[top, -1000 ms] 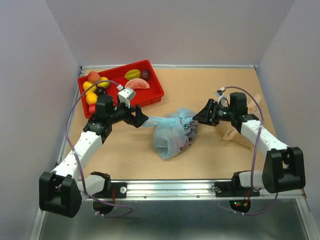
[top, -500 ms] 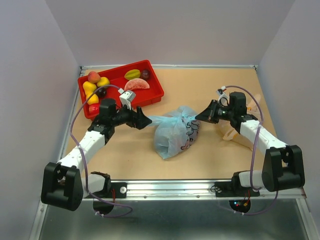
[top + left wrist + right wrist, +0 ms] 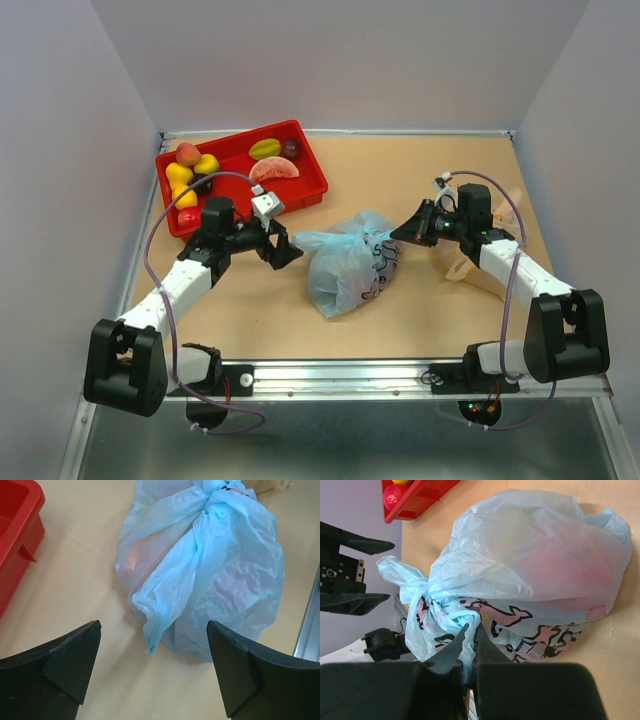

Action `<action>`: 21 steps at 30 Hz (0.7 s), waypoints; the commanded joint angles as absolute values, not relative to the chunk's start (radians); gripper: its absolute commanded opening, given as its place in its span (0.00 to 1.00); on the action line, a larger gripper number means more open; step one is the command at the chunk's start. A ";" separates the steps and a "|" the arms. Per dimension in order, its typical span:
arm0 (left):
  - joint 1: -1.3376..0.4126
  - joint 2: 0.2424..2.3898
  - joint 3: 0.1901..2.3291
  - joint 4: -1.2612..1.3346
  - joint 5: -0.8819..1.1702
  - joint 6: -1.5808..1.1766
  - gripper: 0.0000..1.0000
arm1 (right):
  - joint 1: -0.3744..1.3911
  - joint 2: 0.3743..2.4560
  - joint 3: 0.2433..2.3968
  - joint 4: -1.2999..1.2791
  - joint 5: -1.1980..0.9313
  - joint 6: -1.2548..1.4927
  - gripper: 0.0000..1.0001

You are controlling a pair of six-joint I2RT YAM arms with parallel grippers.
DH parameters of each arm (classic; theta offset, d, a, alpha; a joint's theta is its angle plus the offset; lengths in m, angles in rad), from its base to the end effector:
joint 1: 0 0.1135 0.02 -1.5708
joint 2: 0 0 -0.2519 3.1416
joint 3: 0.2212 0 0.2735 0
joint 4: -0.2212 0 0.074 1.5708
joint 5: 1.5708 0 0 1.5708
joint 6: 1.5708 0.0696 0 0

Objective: Place the fake fruits into the plastic bag and tie a complex knot

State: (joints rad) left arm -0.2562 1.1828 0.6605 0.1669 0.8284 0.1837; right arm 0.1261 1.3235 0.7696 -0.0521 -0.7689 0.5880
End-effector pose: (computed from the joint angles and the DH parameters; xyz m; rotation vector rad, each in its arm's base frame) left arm 0.2766 -0.1255 0.2234 0.9347 1.6450 -0.8405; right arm 0.3102 0.0881 0.1978 0.0497 2.2425 1.2334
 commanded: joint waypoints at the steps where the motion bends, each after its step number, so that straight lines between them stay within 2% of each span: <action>1: -0.267 1.143 0.663 0.166 0.824 0.406 0.99 | 0.132 1.318 0.767 -0.008 -0.739 0.563 0.00; 10: -0.350 1.181 0.667 0.236 0.724 0.526 0.96 | 0.135 1.331 0.770 -0.008 -0.745 0.560 0.00; 14: -0.396 1.193 0.646 0.351 0.625 0.500 0.84 | 0.135 1.333 0.770 -0.008 -0.755 0.560 0.00; 16: -0.417 1.206 0.635 0.400 0.555 0.491 0.62 | 0.135 1.335 0.772 -0.008 -0.756 0.560 0.00; 17: -0.420 1.206 0.631 0.414 0.526 0.492 0.56 | 0.135 1.338 0.773 -0.008 -0.755 0.561 0.00; 21: -0.437 1.195 0.598 0.485 0.480 0.515 0.42 | 0.133 1.347 0.782 -0.008 -0.755 0.563 0.00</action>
